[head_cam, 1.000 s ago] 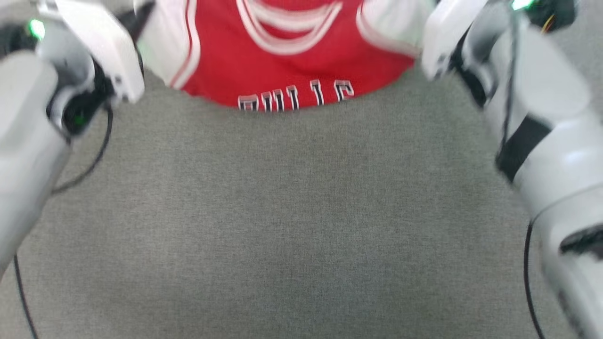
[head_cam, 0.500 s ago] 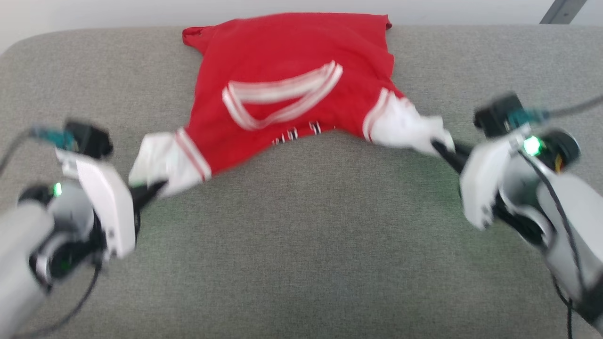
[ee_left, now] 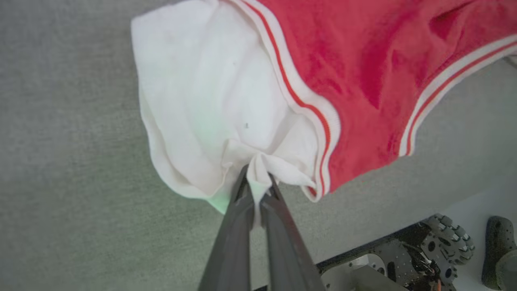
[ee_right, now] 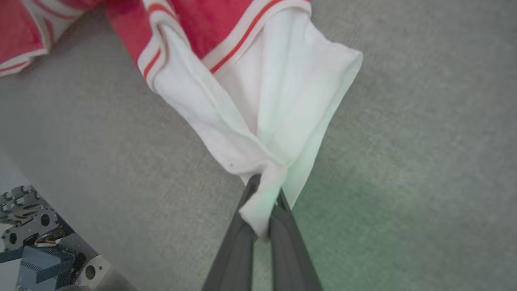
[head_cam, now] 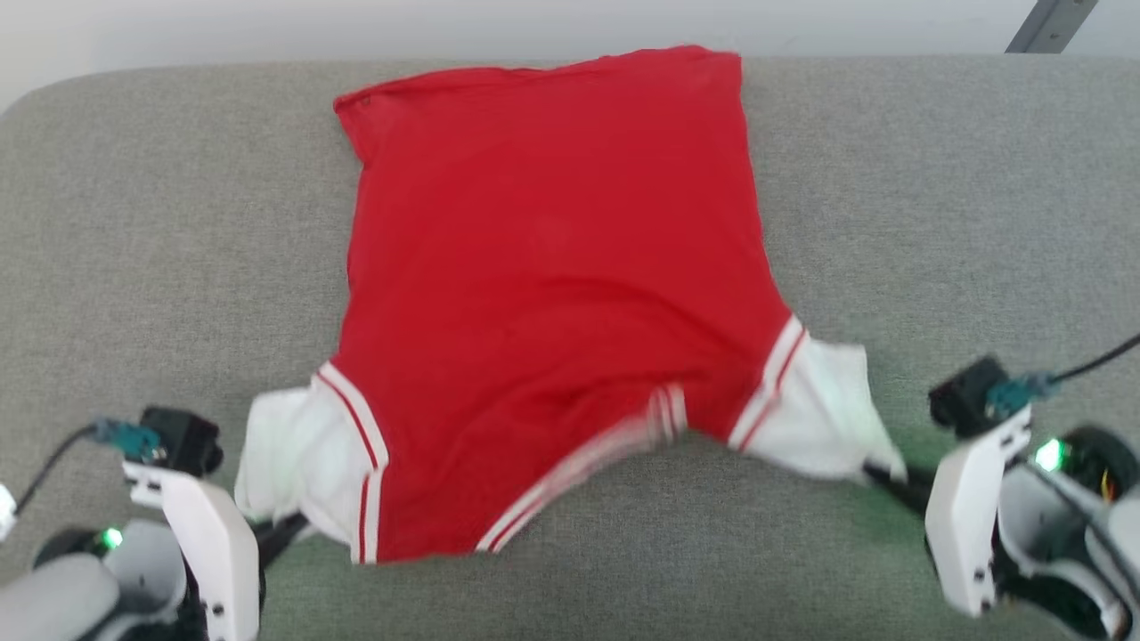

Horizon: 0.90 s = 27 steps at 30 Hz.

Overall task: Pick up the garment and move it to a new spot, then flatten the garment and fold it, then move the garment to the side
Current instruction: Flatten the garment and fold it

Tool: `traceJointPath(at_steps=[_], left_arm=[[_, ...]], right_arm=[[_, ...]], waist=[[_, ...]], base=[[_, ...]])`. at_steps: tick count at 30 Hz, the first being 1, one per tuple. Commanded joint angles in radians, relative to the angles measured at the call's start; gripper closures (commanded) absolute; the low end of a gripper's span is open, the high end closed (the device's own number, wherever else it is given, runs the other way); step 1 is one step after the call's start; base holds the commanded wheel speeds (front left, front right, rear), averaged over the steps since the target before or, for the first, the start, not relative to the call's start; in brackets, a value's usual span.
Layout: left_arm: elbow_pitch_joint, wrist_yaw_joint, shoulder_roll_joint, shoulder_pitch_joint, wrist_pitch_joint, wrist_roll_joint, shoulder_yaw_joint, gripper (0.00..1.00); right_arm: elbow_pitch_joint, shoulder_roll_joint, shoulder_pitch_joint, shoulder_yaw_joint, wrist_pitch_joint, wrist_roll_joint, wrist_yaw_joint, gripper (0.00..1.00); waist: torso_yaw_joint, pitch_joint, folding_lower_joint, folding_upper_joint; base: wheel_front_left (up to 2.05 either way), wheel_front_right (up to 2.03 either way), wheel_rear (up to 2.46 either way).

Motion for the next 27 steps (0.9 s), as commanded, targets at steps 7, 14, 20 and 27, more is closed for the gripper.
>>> traceJointPath(at_steps=[7,14,20,27], left_arm=[[-0.034,0.045,0.006,0.104,-0.024,-0.048,-0.027,1.0],[-0.041,0.053,-0.011,0.145,-0.082,-0.068,-0.016,1.0],[-0.049,0.038,-0.031,0.144,-0.122,-0.049,-0.007,1.0],[-0.058,0.027,-0.051,0.111,-0.136,-0.026,-0.001,1.0]], right_arm=[[-0.063,-0.01,0.141,-0.03,0.12,0.063,-0.001,1.0],[-0.102,0.029,0.217,-0.128,0.166,0.026,0.0,0.0],[-0.229,0.076,0.238,-0.268,0.235,-0.016,-0.001,0.0],[-0.37,0.202,0.148,-0.45,0.313,-0.136,-0.001,0.0]], waist=[[-0.004,-0.014,0.0,-0.0001],[0.01,-0.012,0.0,-0.0001],[0.031,-0.003,0.0,-0.0001],[0.053,0.037,0.0,-0.0001]], base=[[0.0,0.0,0.0],[0.0,0.0,0.0],[0.0,0.0,0.0],[0.0,0.0,0.0]])
